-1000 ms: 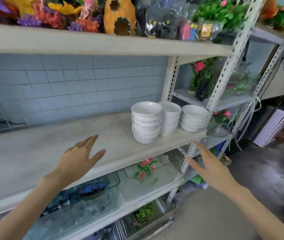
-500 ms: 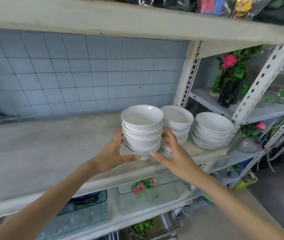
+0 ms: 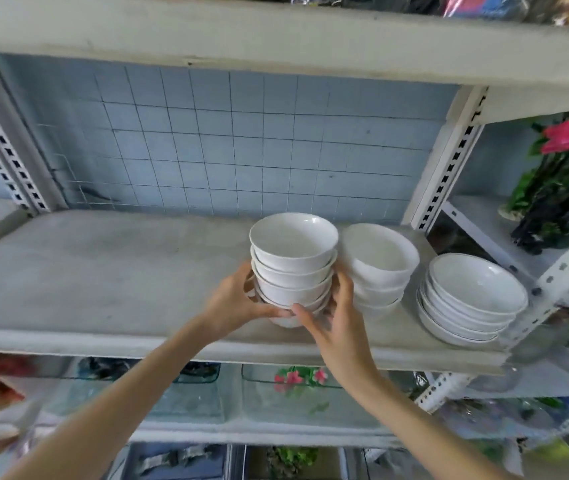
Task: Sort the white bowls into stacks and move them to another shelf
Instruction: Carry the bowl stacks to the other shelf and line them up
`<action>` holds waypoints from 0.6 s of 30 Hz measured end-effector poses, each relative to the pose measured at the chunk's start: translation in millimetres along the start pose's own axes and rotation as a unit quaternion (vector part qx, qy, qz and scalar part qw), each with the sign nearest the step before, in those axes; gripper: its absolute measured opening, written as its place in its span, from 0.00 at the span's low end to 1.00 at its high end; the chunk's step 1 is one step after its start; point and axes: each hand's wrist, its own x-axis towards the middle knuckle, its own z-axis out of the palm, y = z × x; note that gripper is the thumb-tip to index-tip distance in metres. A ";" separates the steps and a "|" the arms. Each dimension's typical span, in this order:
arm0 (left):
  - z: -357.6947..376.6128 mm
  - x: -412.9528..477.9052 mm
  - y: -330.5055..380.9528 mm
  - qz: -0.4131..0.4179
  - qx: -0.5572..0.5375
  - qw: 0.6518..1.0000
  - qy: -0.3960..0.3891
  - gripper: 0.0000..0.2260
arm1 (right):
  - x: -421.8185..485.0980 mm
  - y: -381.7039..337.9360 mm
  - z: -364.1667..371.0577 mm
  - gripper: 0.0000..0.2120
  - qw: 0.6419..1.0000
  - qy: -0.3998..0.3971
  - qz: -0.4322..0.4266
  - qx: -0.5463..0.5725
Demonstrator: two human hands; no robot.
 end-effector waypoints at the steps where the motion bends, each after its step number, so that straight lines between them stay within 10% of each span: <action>1: -0.4 -1.1 1.6 -0.001 -0.003 1.000 0.008 0.44 | 1.5 1.4 0.4 0.38 1.000 -0.001 -0.001 0.004; 18: -22.8 -5.7 2.0 -0.005 0.012 0.997 0.074 0.38 | 33.6 -7.1 21.0 0.40 0.999 -0.010 -0.043 -0.031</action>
